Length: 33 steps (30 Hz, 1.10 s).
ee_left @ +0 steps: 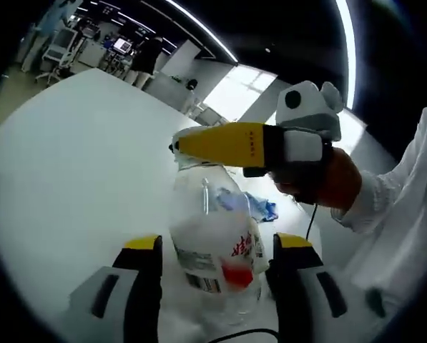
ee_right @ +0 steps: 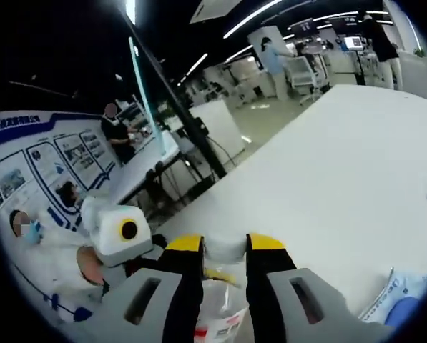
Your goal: Arrange the tabletop items into an orderly group along one side of the table until the central work area is clear of visible clutter.
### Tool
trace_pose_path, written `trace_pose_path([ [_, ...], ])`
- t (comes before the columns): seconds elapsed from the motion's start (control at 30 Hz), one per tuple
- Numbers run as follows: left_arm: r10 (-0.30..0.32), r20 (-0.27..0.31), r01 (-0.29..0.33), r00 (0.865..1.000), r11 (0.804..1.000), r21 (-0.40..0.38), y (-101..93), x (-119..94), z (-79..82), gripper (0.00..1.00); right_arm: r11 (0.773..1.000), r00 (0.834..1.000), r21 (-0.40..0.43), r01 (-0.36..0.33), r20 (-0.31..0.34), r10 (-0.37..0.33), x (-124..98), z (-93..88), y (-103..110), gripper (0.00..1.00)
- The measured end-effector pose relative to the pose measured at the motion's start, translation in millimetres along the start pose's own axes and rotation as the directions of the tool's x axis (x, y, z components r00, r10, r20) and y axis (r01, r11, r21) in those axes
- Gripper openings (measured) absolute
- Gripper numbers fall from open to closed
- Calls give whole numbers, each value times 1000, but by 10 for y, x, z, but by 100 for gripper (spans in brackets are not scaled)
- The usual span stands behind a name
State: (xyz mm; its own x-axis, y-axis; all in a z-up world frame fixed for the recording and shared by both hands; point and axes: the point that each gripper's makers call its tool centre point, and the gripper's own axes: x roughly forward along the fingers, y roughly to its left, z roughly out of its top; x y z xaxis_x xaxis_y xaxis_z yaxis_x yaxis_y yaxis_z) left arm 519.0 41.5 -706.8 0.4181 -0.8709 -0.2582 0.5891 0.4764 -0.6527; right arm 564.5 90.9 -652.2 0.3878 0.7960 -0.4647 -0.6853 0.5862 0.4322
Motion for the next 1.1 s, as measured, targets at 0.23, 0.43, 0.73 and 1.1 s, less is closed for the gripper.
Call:
trace_pose_path([
  [0.23, -18, -26, 19, 1000, 998, 52, -94, -29, 13, 44, 1000, 1000, -18, 9, 6, -8, -48, 9, 55, 19],
  [0.43, -7, -45, 12, 999, 993, 119, -115, -48, 36, 43, 1000, 1000, -28, 9, 25, -8, -126, 53, 92, 19],
  [0.73, 9, -70, 4, 998, 983, 184, -164, -33, 59, 42, 998, 998, -58, 27, 56, -24, -259, 84, 132, 19],
  [1.1, 12, -72, 12, 997, 945, 327, -205, -18, 265, 41, 986, 987, -147, 78, 149, -56, -416, 271, 200, 19],
])
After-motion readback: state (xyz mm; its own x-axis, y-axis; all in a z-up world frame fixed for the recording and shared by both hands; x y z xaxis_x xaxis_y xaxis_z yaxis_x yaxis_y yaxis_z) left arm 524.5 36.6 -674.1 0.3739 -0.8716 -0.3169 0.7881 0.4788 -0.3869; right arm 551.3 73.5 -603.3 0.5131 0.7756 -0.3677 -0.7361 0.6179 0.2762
